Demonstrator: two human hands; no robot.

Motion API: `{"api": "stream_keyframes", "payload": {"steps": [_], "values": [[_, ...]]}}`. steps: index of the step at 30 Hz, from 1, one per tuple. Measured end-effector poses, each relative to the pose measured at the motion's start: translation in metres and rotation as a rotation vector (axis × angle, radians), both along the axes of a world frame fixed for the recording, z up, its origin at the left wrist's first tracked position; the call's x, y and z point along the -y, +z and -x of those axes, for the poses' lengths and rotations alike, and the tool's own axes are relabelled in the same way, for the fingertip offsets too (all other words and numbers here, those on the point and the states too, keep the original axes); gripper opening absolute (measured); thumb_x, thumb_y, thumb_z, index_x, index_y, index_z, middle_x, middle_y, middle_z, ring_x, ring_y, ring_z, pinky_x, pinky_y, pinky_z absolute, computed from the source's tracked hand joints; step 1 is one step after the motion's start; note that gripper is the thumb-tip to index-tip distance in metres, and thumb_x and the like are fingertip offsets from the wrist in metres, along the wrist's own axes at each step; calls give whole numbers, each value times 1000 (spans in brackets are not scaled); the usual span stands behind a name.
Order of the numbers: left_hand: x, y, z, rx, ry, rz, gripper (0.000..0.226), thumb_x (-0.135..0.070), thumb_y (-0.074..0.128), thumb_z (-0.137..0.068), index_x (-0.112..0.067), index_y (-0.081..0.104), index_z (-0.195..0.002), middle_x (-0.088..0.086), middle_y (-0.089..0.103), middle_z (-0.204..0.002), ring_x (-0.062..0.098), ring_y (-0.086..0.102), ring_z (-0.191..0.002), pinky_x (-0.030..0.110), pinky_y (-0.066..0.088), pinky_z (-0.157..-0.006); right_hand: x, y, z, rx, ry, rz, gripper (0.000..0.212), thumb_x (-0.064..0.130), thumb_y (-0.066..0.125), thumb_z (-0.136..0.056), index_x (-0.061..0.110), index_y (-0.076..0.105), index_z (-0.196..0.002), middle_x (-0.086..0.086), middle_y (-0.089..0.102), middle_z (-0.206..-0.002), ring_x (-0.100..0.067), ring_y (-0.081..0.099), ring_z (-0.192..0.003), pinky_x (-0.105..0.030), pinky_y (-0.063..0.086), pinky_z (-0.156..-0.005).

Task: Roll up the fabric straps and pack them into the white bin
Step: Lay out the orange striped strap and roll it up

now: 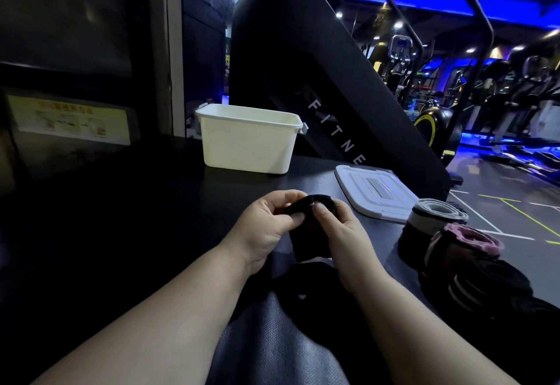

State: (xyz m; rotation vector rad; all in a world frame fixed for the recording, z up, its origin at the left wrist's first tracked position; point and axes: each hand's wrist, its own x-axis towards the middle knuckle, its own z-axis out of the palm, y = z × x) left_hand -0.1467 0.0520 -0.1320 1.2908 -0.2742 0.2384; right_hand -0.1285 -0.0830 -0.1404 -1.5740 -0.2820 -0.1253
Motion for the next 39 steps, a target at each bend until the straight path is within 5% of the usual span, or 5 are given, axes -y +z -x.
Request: {"api": "stream_keyframes", "payload": {"steps": [7,12,16,31,39], "values": [[3,-3,2,4,-29,-82,35,15,56,-87,-17,69,-90,-2,66,-94,6,62,-95,19,46,-94,-3,3,-1,-30,-122,29,25,51,58,-69,34,69,-82,3,70,-77,-23,68,-83,-55,54,-85],[5,1,4,25,-60,-136,23,7,59,-88,-12,70,-91,-6,63,-84,2,60,-88,13,45,-86,4,5,3,-57,-152,-102,21,23,53,-98,15,65,-83,-5,65,-74,-8,64,-56,-26,50,-44],[5,6,3,77,17,-73,20,5,57,-90,-13,64,-87,-6,57,-68,0,54,-67,9,44,-71,4,7,4,-25,-165,-150,28,32,55,-96,14,69,-79,-11,71,-80,-27,69,-80,-40,55,-75],[-6,1,-4,17,490,-507,33,-33,70,-87,-16,47,-103,-5,67,-78,5,56,-77,4,36,-62,6,10,9,-134,7,-85,30,39,46,-101,15,62,-103,-18,69,-104,-29,70,-90,-52,58,-77],[1,-8,-5,-31,331,-556,26,-54,59,-86,-36,64,-105,-4,44,-126,16,47,-119,29,36,-108,4,10,6,-115,27,-51,27,33,42,-103,12,59,-108,-16,69,-101,-26,70,-86,-44,59,-71]]}}
